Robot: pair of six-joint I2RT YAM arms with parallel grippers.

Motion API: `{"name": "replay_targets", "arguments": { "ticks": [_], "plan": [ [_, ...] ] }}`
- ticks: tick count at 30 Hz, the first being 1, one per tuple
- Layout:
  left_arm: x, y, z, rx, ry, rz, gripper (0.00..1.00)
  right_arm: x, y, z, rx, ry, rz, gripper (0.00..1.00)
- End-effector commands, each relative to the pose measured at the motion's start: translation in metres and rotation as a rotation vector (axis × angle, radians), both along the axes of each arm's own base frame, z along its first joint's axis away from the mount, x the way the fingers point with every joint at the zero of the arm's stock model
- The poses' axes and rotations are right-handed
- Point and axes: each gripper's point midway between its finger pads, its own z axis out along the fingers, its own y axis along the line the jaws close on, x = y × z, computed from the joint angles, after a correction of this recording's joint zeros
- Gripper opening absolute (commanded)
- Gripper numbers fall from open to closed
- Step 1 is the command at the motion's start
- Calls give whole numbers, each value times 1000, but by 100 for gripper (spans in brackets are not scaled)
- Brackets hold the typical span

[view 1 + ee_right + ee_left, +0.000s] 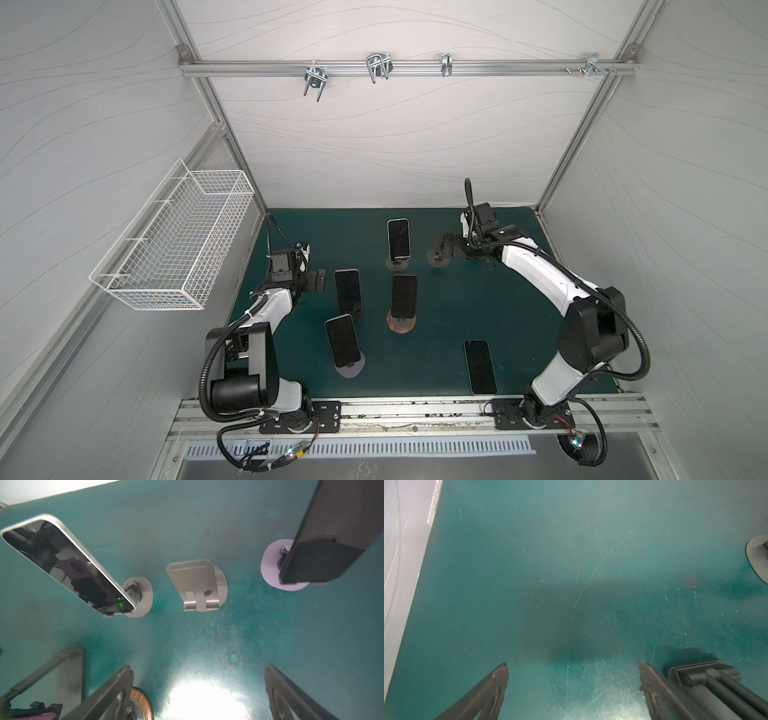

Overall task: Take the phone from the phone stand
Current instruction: 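Raise the right gripper and move it back toward the far stands, then lower the right gripper over the dark phone on the farthest grey stand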

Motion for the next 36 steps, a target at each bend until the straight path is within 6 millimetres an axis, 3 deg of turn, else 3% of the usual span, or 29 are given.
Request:
{"name": "replay_targets", "arguments": {
  "ticks": [1, 8, 14, 26, 36],
  "plan": [
    [14, -2, 15, 6, -38, -24, 99, 4, 7, 9, 42, -19, 48, 99],
    [9, 1, 21, -27, -64, -22, 96, -17, 14, 14, 104, 1, 109, 99],
    [9, 2, 19, -39, -46, -21, 96, -21, -2, 23, 56, -48, 83, 99],
    [2, -12, 23, -60, -79, -100, 97, 21, -71, 44, 73, -131, -46, 99],
    [2, -11, 22, -58, -73, -92, 97, 66, -92, 62, 8, -230, -64, 99]
  ]
}}
